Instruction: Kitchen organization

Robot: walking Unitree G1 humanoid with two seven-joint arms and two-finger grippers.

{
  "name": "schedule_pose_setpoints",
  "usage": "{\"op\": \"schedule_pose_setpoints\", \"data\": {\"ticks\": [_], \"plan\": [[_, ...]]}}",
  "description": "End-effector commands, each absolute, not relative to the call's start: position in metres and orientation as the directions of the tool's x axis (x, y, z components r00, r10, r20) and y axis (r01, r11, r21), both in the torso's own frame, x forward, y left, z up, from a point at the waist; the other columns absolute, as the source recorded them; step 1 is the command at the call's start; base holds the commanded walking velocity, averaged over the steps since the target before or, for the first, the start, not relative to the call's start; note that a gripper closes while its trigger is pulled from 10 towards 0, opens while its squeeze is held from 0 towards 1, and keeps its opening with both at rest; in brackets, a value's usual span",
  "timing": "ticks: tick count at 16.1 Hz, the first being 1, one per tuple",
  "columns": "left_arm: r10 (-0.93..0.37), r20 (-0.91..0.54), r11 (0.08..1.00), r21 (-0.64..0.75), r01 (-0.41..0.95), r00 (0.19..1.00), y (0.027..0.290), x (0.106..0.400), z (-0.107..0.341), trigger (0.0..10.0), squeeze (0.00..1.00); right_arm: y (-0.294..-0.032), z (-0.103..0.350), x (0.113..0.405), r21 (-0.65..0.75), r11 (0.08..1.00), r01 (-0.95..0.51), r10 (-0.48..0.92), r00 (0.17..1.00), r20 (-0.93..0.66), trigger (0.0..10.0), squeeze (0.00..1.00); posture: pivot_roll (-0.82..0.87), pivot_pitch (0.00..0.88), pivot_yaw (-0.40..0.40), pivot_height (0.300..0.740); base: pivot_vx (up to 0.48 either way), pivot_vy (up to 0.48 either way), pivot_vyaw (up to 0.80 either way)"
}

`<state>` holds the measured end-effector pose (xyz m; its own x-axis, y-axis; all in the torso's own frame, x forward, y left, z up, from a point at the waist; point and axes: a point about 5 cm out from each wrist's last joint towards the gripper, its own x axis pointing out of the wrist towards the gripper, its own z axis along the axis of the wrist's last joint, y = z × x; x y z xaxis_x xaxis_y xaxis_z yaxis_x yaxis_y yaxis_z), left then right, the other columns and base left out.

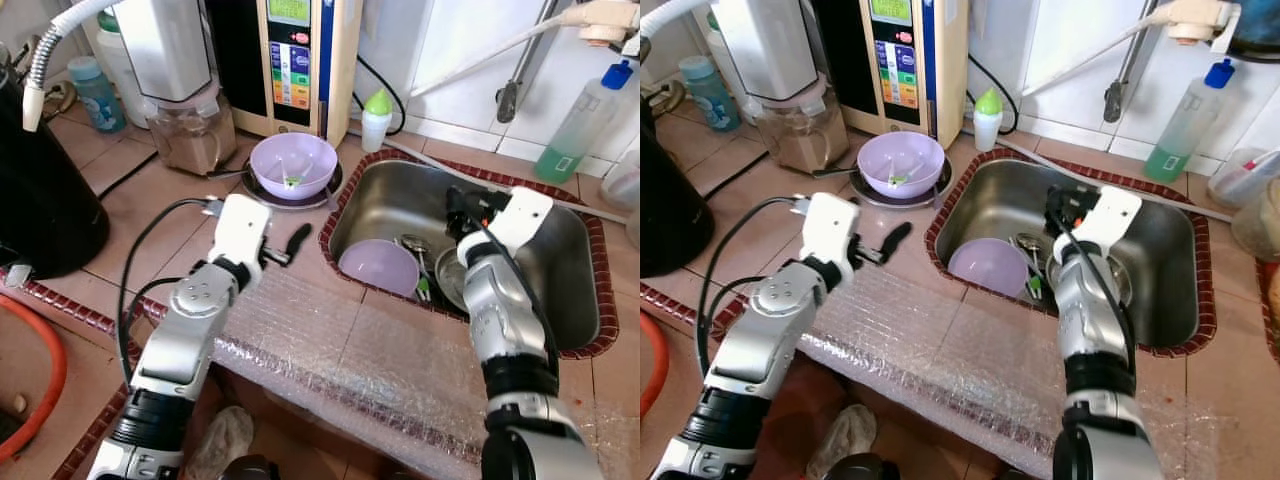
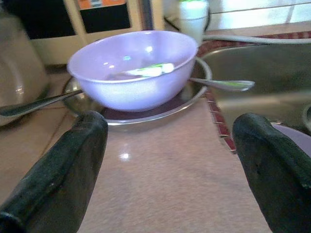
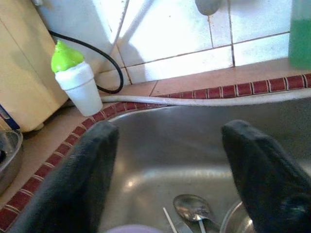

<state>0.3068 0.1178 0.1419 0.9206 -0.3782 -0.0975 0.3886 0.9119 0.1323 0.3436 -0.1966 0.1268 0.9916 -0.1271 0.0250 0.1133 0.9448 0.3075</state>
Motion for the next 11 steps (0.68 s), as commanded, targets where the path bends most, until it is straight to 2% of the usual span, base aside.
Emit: {"op": "schedule_pose_setpoints", "data": {"ticks": [1, 2, 3, 5, 6, 8, 9, 10, 11], "plan": [[-0.341, -0.101, 0.927, 0.127, 0.352, 0.935, 0.123, 0.308, 0.139, 10.0, 1.00, -0.193, 0.134, 0.342, 0.284, 0.956, 0.072, -0.092, 0.994, 0.059, 10.0, 1.00, 0.06, 0.000, 0.012, 0.740, 0.000, 0.000, 0.00], [-0.341, -0.101, 0.927, 0.127, 0.352, 0.935, 0.123, 0.308, 0.139, 10.0, 1.00, -0.193, 0.134, 0.342, 0.284, 0.956, 0.072, -0.092, 0.994, 0.059, 10.0, 1.00, 0.06, 0.000, 0.012, 0.740, 0.000, 0.000, 0.00], [-0.235, -0.136, 0.966, 0.078, 0.247, 0.962, 0.141, 0.317, 0.132, 10.0, 1.00, -0.174, 0.140, 0.326, 0.219, 0.973, -0.073, 0.049, 0.993, 0.111, 10.0, 1.00, 0.00, 0.000, 0.041, 0.740, 0.000, 0.000, 0.00], [-0.209, -0.148, 0.973, 0.065, 0.220, 0.967, 0.148, 0.326, 0.132, 10.0, 1.00, -0.160, 0.142, 0.307, 0.172, 0.967, -0.189, 0.168, 0.977, 0.128, 10.0, 0.97, -0.03, 0.016, 0.058, 0.740, 0.000, 0.000, 0.00], [-0.207, -0.145, 0.973, 0.073, 0.220, 0.967, 0.148, 0.330, 0.134, 10.0, 1.00, -0.156, 0.142, 0.301, 0.155, 0.961, -0.229, 0.211, 0.969, 0.127, 10.0, 0.00, -0.04, 0.020, 0.060, 0.740, 0.000, 0.000, 0.00], [-0.207, -0.155, 0.971, 0.092, 0.223, 0.966, 0.150, 0.343, 0.135, 10.0, 1.00, -0.148, 0.141, 0.285, 0.135, 0.949, -0.286, 0.272, 0.956, 0.112, 10.0, 0.00, -0.07, 0.062, 0.072, 0.740, 0.000, 0.000, 0.00], [-0.214, -0.156, 0.967, 0.102, 0.231, 0.964, 0.149, 0.348, 0.136, 10.0, 0.71, -0.147, 0.142, 0.275, 0.125, 0.948, -0.293, 0.282, 0.955, 0.096, 10.0, 0.00, -0.09, 0.081, 0.074, 0.740, 0.000, 0.000, 0.00], [-0.216, -0.155, 0.967, 0.106, 0.234, 0.964, 0.149, 0.350, 0.137, 10.0, 0.58, -0.147, 0.141, 0.273, 0.115, 0.948, -0.296, 0.287, 0.954, 0.092, 10.0, 0.00, -0.10, 0.087, 0.075, 0.740, 0.000, 0.000, 0.00], [-0.225, -0.146, 0.964, 0.110, 0.242, 0.963, 0.146, 0.355, 0.140, 10.0, 0.12, -0.146, 0.142, 0.266, 0.099, 0.947, -0.304, 0.297, 0.951, 0.081, 10.0, 0.00, -0.11, 0.098, 0.076, 0.740, 0.000, 0.000, 0.00]]}}
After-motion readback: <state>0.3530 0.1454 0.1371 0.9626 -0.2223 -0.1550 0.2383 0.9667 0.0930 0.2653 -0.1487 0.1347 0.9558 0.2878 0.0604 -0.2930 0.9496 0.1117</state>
